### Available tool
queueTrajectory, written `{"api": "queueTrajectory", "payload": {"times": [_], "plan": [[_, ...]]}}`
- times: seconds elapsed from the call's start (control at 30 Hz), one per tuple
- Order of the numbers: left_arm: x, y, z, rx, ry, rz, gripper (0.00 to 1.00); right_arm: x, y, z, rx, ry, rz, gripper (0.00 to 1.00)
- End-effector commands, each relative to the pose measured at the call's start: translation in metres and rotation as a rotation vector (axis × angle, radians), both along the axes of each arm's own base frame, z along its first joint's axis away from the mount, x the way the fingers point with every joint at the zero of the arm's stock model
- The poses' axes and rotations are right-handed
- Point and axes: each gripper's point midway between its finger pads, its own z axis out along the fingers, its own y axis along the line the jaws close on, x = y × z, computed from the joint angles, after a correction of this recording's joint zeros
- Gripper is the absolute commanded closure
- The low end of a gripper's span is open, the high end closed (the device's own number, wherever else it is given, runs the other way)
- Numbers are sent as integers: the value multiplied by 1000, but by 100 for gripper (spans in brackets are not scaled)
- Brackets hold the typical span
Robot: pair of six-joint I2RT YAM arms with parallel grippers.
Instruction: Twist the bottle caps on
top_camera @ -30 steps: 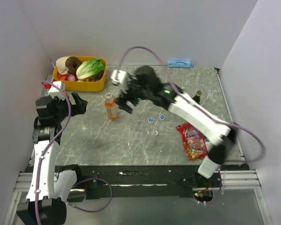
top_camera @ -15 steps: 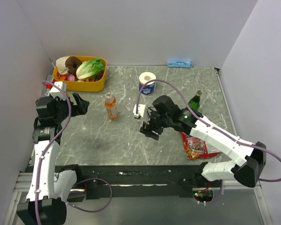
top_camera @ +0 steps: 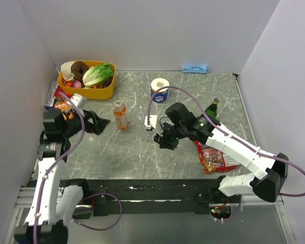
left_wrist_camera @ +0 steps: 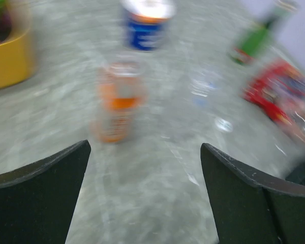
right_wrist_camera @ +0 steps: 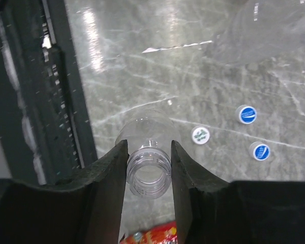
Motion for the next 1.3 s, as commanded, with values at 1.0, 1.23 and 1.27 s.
{"api": "queueTrajectory", "payload": {"times": [1.0, 1.23, 1.27], "plan": [[-116, -206, -37, -34, -232, -872, 4, -8, 66, 165, 428, 244, -27, 100], [-118, -210, -41, -42, -229, -884, 4, 1, 66, 168, 438, 209, -62, 100], [-119, -210, -42, -43, -222, -882, 4, 3, 65, 169, 440, 201, -70, 100]]}}
